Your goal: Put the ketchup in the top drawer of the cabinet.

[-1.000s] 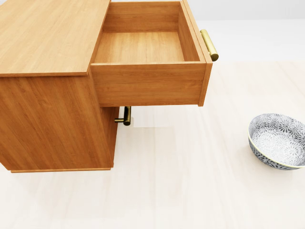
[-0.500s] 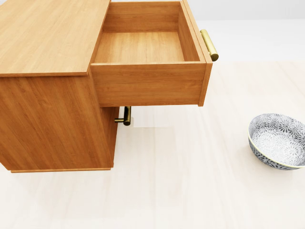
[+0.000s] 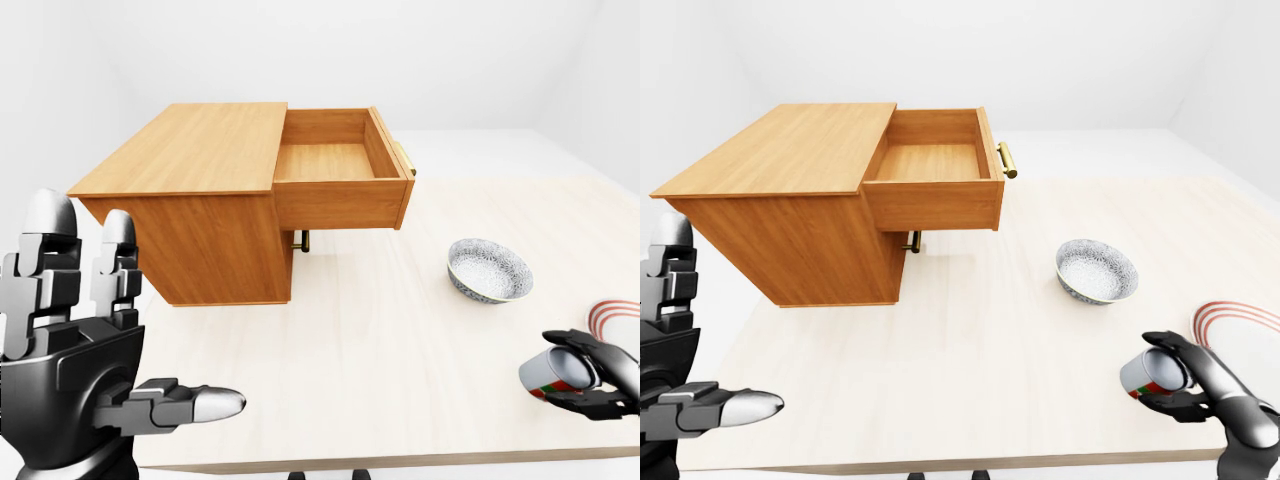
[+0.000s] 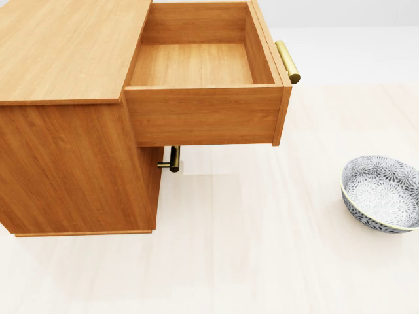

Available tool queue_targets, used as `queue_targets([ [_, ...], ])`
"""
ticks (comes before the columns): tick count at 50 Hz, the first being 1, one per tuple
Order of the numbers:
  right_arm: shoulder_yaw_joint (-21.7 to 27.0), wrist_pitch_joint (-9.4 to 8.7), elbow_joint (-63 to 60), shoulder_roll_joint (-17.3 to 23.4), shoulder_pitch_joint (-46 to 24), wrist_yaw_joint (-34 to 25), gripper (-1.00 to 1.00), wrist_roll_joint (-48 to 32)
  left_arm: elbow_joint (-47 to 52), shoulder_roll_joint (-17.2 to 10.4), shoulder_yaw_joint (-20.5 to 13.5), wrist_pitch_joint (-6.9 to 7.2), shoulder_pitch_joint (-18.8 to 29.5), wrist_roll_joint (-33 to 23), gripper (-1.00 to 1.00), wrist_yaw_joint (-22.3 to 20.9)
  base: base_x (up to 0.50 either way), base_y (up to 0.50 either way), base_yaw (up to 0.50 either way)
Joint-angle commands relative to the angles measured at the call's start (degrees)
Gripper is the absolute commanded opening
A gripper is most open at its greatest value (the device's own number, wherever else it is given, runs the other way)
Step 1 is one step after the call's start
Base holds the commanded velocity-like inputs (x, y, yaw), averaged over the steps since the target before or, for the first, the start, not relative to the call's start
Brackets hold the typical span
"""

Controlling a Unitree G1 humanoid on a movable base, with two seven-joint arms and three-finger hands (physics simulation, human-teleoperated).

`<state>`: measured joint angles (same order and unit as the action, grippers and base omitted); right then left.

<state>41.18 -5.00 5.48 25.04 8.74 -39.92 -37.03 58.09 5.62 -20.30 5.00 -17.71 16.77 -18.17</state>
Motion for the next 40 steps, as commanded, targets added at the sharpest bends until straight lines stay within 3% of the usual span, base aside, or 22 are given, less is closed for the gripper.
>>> queue_targets([
  [1,-1.34,0.0,2.24,-0.39,0.6,-0.08,-1.0,0.95,-0.49,0.0,0.5,0.0,-0.09,-0.46,1.0,0.06,0.0,0.0,0.0],
  [20,0.29,0.0,-4.88,-2.13,1.81,-0.08,-1.0,-1.14,-0.57,-0.09,0.58,0.0,-0.03,-0.62,1.0,0.37,0.0,0.0,0.0],
  [32,0.69,0.0,-28.77,-2.91,-2.85,-0.08,-1.0,-9.33,0.03,-0.04,-0.04,0.0,-0.03,-0.02,1.0,0.23,0.0,0.0,0.0],
  [40,-4.22,0.0,-44.96,-4.23,-5.98,-0.08,-1.0,-18.79,0.1,-0.03,0.03,0.0,-0.06,-0.02,1.0,0.22,0.0,0.0,0.0],
])
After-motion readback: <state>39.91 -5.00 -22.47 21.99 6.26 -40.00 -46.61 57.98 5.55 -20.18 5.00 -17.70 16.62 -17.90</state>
